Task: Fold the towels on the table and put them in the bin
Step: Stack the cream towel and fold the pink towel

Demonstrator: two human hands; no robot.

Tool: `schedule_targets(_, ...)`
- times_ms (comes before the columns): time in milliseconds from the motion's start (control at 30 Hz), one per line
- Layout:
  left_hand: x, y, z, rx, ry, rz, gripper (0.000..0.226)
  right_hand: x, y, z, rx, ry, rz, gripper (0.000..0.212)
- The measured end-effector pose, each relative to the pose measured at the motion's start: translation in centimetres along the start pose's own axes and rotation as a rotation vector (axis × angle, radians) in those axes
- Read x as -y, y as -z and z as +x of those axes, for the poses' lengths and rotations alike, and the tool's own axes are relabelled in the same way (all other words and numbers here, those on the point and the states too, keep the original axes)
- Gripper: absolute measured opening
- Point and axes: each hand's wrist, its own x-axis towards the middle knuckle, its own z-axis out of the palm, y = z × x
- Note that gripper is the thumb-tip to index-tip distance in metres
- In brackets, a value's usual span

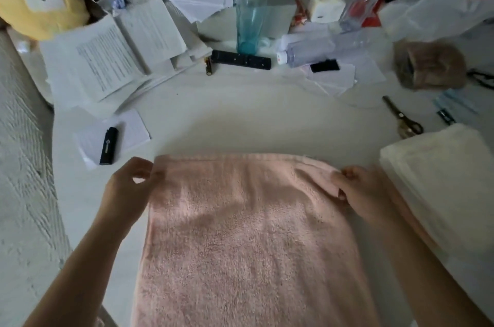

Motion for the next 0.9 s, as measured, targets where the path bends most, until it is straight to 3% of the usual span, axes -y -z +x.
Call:
schedule_targets(100, 0.1, 0.1, 0.1, 0.062, 0.038, 0.026, 0.011, 0.2, -0.8, 0.6, -0.032, 0.03, -0.058, 0.014)
schedule_targets(200, -0.3, -0.3, 0.1, 0.105, -0.086, 0.25, 0.031, 1.1, -1.7, 1.4, -0.069, 0.126, -0.167, 0.01)
schedule_targets(333, -1.6, -0.1, 0.9, 0.146, -0.225, 0.348, 0.024, 1.6, -2.5, 2.2, -0.082, 0.196, -0.185, 0.01)
schedule_targets(467, -2.1, 0.8, 1.3, 0.34, -0.052, 0.205, 0.035, 2.0, -2.5, 2.5, -0.011, 0.336, -0.263, 0.006)
schedule_targets(600, -1.4, 0.8, 1.4, 0.242, -0.028, 0.1, 0.029, 2.0, -2.6, 2.9, 0.057, 0.391, -0.35, 0.01)
schedule_targets(700, -1.2, 0.5, 0.9, 0.14, -0.063, 0.025, 0.004, 1.4, -2.8, 2.7, 0.032, 0.356, -0.393, 0.008)
schedule_targets(800, -1.0, 0.3, 0.7, 0.116, -0.136, -0.004, 0.03, 1.1, -2.7, 2.4, 0.028, 0.321, -0.394, 0.019)
schedule_targets(900, -1.0, 1.0, 0.7, 0.118, -0.131, -0.04, 0.024, 1.4, -2.7, 2.5, 0.012, 0.349, -0.408, 0.016)
